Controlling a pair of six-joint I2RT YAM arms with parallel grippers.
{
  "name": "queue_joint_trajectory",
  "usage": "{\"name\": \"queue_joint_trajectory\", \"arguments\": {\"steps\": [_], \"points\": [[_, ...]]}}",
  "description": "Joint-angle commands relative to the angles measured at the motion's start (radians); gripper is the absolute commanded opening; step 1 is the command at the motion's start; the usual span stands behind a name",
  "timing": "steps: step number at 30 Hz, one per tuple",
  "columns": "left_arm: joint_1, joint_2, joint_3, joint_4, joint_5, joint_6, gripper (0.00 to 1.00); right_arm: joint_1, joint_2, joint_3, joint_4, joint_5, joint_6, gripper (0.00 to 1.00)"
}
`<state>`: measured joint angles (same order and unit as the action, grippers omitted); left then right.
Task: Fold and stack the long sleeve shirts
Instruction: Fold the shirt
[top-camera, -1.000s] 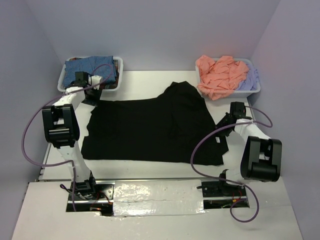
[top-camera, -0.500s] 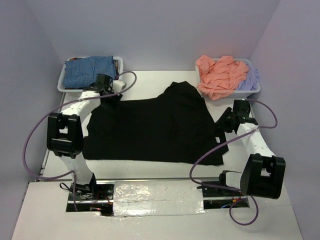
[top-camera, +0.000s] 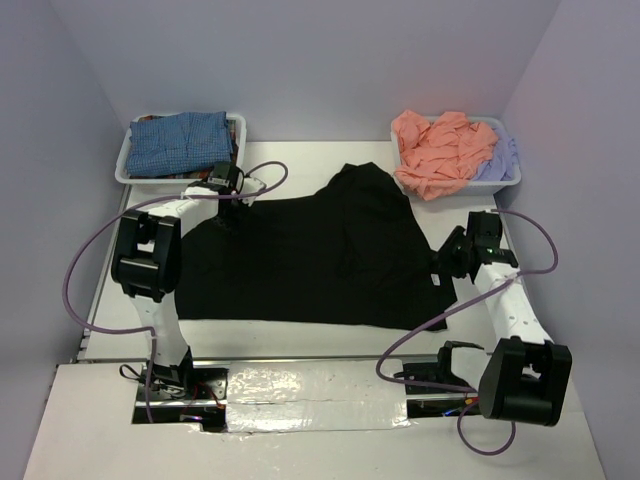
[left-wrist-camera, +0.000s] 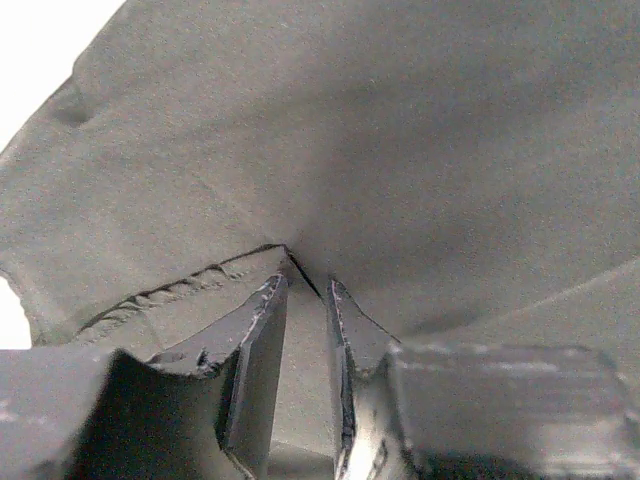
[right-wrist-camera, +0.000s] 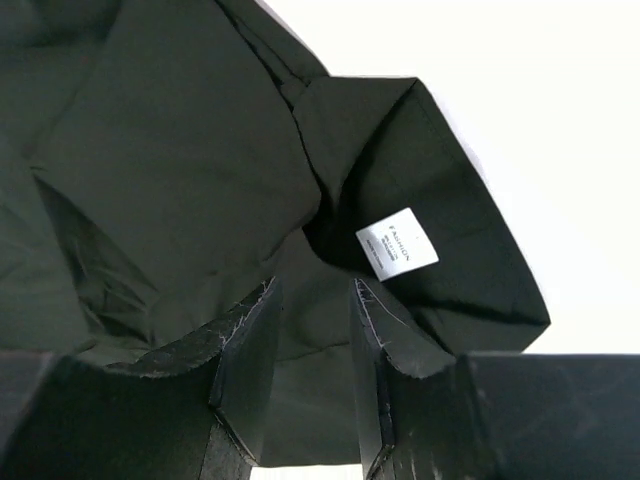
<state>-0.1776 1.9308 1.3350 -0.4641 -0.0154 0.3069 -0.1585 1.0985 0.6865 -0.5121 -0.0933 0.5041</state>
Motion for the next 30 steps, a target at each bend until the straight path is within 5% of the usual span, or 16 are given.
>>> {"name": "queue_joint_trajectory", "arguments": {"steps": [1,8,16,26,28,30], "points": [[0.003,0.013,0.009,0.042,-0.014,-0.022,0.35,0.008,-0.055,-0.007,-0.023,0.018,0.002,0.4],[0.0,0.031,0.001,0.065,-0.067,-0.028,0.29,0.01,-0.103,-0.034,-0.051,0.043,-0.012,0.4],[0.0,0.02,-0.008,0.065,-0.104,-0.017,0.0,0.008,-0.104,-0.076,-0.025,0.024,0.008,0.41],[0.001,-0.069,-0.054,0.081,-0.103,0.041,0.0,0.01,-0.058,-0.076,0.018,0.01,-0.001,0.41],[0.001,-0.059,-0.027,0.085,-0.06,0.023,0.2,0.01,-0.055,-0.079,0.021,0.0,-0.002,0.41],[0.001,-0.046,-0.004,0.082,-0.035,-0.005,0.26,0.008,-0.057,-0.079,0.02,0.001,-0.01,0.41]]}}
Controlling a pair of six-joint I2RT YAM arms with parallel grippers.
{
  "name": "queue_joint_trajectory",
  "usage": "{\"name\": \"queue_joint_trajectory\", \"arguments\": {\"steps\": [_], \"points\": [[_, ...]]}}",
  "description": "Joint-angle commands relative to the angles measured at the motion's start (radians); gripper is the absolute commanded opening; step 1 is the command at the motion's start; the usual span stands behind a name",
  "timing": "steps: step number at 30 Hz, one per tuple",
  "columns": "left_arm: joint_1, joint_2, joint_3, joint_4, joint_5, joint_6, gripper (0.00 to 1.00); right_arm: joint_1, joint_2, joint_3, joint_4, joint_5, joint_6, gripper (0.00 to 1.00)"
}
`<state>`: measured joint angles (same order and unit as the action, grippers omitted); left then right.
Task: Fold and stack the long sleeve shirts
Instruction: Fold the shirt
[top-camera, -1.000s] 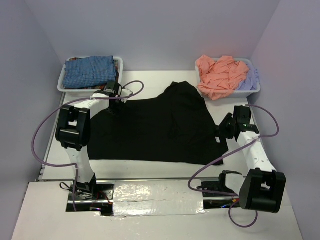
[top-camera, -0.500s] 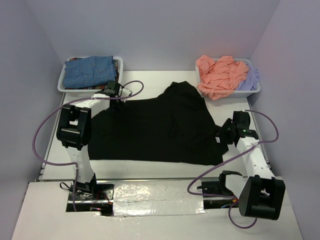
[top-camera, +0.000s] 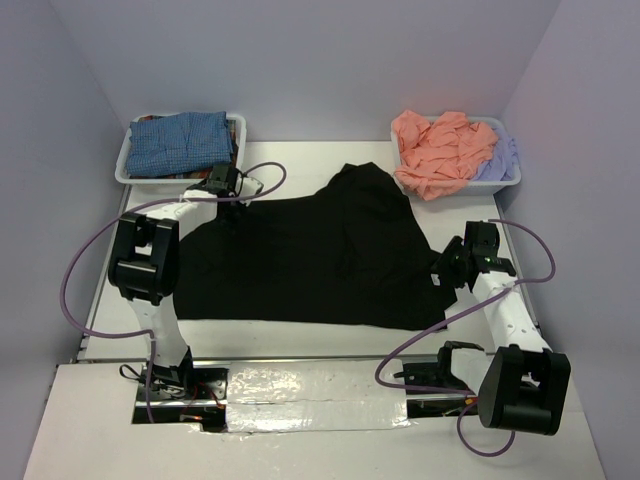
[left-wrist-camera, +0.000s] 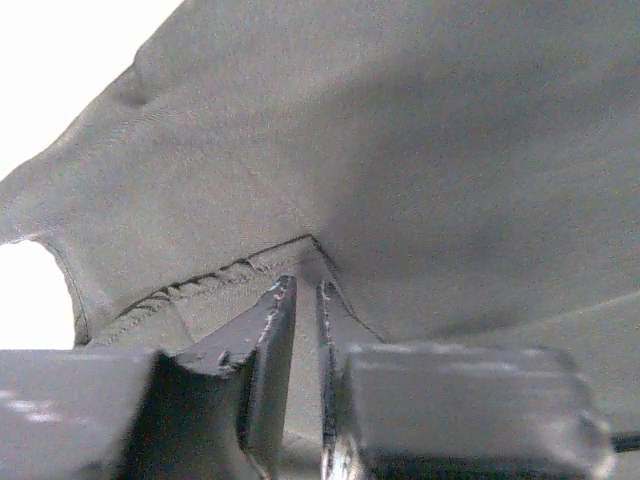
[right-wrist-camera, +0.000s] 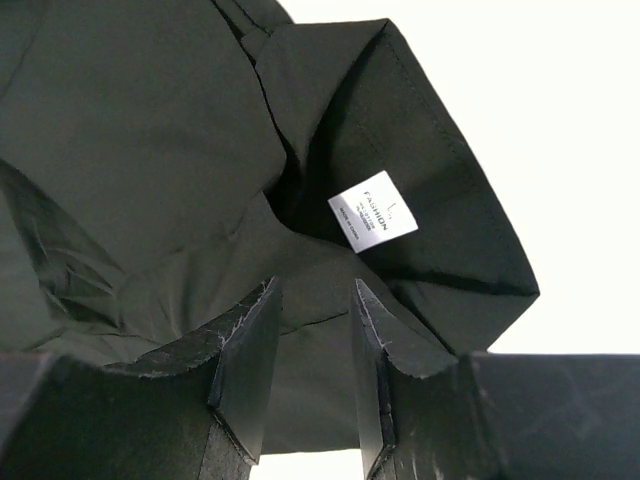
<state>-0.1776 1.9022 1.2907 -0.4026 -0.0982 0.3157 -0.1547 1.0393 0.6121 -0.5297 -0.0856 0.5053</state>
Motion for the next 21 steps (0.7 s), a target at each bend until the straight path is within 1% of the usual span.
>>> {"name": "queue_joint_trajectory", "arguments": {"steps": [1,2,4,8,12,14,15,17,18,19,21], "points": [[0.001,-0.006,0.053,0.018,0.054,-0.02,0.28,0.004,0.001,-0.003,0.03,0.004,-0.017,0.41],[0.001,0.021,0.076,0.004,0.055,-0.03,0.3,0.004,-0.001,-0.003,0.027,0.009,-0.02,0.41],[0.001,0.058,0.097,-0.011,0.048,-0.036,0.31,0.004,-0.007,-0.006,0.02,0.015,-0.024,0.41],[0.001,0.087,0.091,-0.033,0.031,-0.036,0.31,0.004,-0.019,-0.014,0.016,0.014,-0.014,0.41],[0.001,0.089,0.055,-0.016,0.018,-0.026,0.31,0.004,-0.025,-0.009,0.019,0.009,-0.013,0.41],[0.001,0.089,0.047,-0.016,0.017,-0.03,0.27,0.006,-0.021,0.0,0.011,0.013,-0.019,0.41],[0.001,0.087,0.042,-0.013,0.015,-0.032,0.22,0.004,-0.019,0.009,0.005,0.017,-0.022,0.41],[0.001,0.087,0.038,-0.01,0.017,-0.032,0.16,0.004,-0.019,0.014,0.005,0.021,-0.027,0.41],[0.001,0.086,0.036,-0.012,0.018,-0.032,0.11,0.006,-0.021,0.017,0.002,0.026,-0.03,0.41],[0.001,0.08,0.036,-0.015,0.02,-0.032,0.04,0.006,-0.021,0.018,0.002,0.027,-0.03,0.41],[0.001,0.061,0.039,-0.025,0.018,-0.035,0.0,0.004,-0.021,0.021,0.002,0.029,-0.031,0.41]]}}
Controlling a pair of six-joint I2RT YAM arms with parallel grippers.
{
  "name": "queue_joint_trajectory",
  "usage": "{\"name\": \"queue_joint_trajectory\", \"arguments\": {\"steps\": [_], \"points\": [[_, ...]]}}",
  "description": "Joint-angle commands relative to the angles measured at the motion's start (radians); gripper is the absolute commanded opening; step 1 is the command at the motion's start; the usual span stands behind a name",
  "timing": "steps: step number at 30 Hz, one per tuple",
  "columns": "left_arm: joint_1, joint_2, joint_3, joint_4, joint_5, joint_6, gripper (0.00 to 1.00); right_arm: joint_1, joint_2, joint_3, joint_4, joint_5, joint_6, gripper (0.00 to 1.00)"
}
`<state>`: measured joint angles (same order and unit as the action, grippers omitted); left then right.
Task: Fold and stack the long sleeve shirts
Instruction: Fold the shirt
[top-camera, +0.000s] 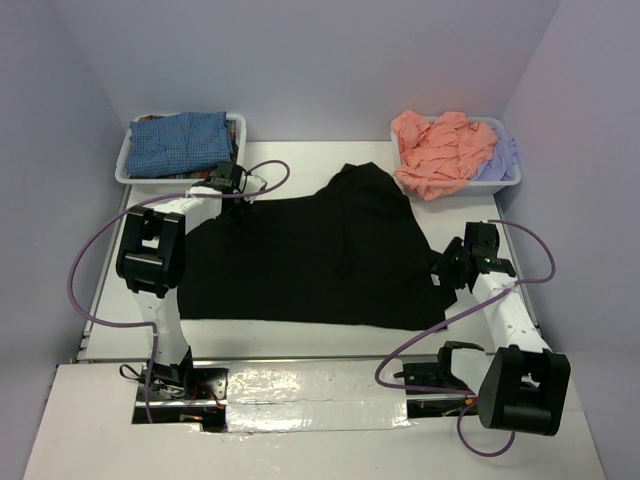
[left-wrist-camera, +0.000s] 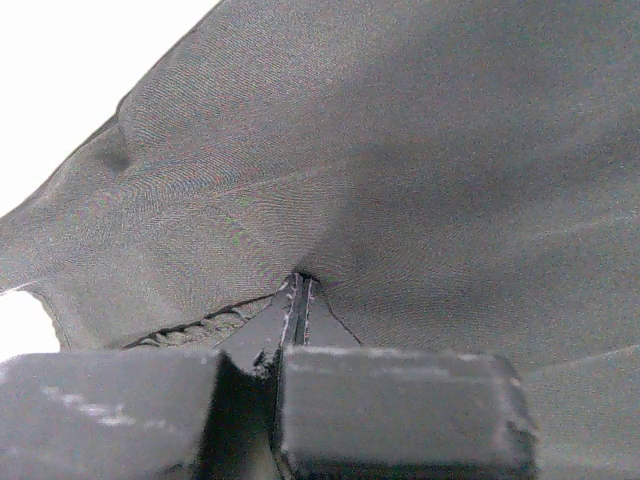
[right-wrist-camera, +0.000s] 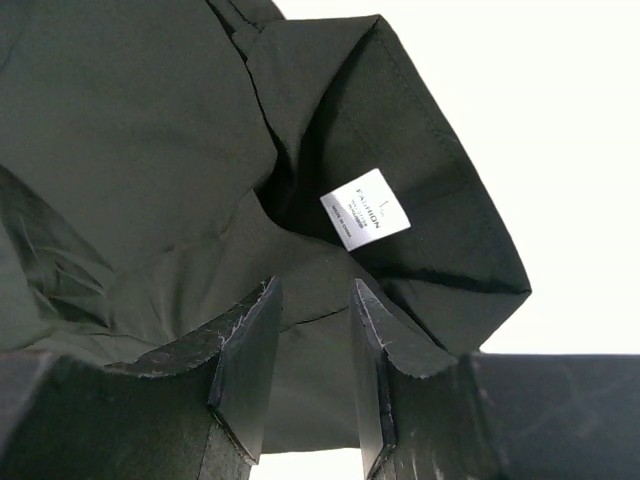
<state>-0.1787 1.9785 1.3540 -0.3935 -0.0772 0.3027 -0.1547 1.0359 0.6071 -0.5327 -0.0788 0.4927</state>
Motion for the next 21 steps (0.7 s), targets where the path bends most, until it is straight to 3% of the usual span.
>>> {"name": "queue_joint_trajectory", "arguments": {"steps": [1,13,14,15,21], "points": [[0.001,-0.023,-0.026,-0.034,-0.004,-0.019,0.0,0.004,-0.017,0.023,0.007,0.022,-0.019,0.41],[0.002,-0.098,-0.019,-0.113,-0.079,0.03,0.01,0.004,-0.037,0.002,0.014,0.019,-0.026,0.41],[0.002,-0.098,-0.023,-0.111,-0.081,0.032,0.05,0.006,-0.037,0.003,0.014,0.019,-0.026,0.41],[0.002,-0.098,-0.024,-0.11,-0.081,0.032,0.17,0.006,-0.036,0.005,0.014,0.019,-0.026,0.41],[0.004,-0.072,-0.058,-0.097,-0.154,0.045,0.15,0.004,-0.043,0.003,0.008,0.016,-0.031,0.41]]}}
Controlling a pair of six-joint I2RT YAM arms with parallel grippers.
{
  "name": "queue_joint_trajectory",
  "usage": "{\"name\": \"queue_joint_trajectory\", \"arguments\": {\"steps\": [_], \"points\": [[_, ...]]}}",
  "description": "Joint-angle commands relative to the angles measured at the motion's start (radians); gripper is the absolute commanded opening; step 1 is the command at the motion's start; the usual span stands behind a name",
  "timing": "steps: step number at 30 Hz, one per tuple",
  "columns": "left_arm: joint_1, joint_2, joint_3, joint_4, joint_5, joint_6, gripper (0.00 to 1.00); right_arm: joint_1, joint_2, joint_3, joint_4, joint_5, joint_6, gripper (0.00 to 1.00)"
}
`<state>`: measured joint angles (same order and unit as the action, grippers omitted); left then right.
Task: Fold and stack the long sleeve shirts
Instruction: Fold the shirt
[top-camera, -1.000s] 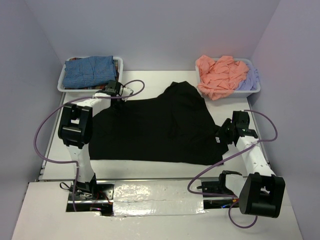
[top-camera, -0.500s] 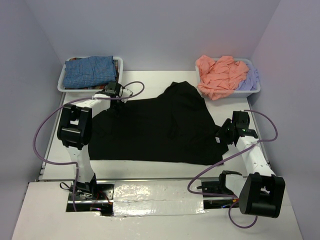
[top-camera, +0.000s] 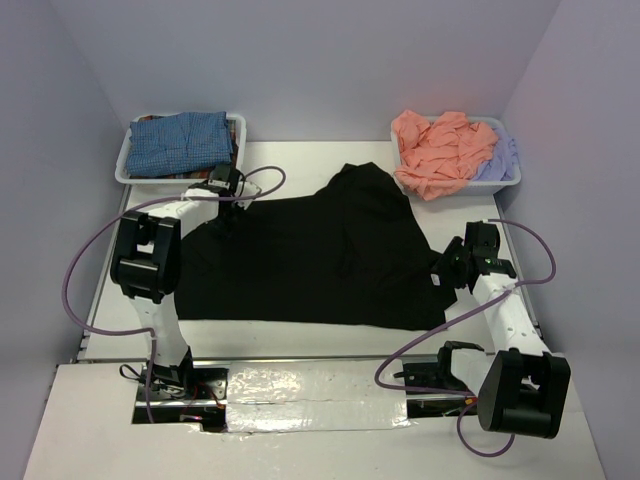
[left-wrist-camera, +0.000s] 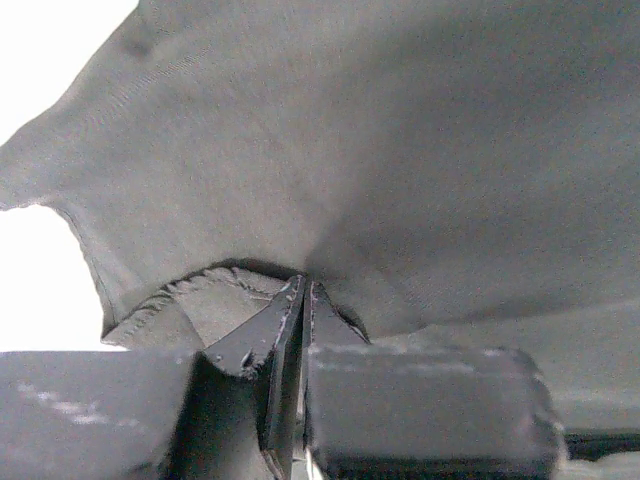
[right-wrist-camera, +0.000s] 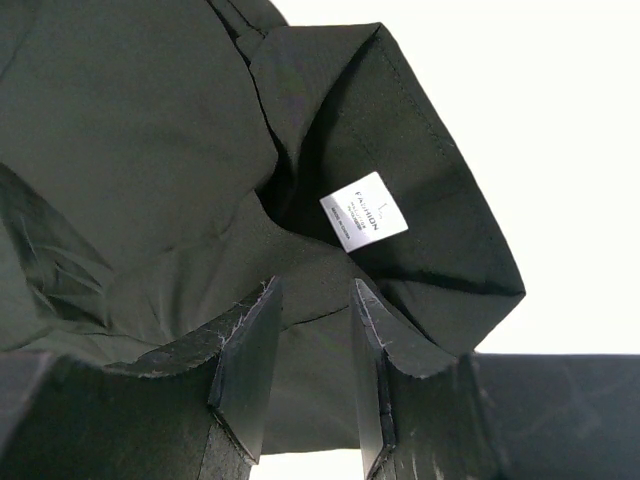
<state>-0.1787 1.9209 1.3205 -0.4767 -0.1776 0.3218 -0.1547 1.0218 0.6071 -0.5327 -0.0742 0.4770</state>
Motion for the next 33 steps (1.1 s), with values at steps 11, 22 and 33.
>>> {"name": "queue_joint_trajectory", "arguments": {"steps": [11,22,33], "points": [[0.025,-0.172,-0.122,-0.071,-0.194,0.094,0.18,0.004,-0.071,-0.003,-0.003,0.017,-0.012,0.41],[0.163,-0.292,-0.317,-0.163,-0.263,0.215,0.24,0.004,-0.034,-0.001,0.034,-0.007,-0.023,0.42],[0.151,-0.174,0.088,-0.237,0.156,0.027,0.5,0.004,-0.015,0.051,0.031,-0.018,-0.04,0.44]]}}
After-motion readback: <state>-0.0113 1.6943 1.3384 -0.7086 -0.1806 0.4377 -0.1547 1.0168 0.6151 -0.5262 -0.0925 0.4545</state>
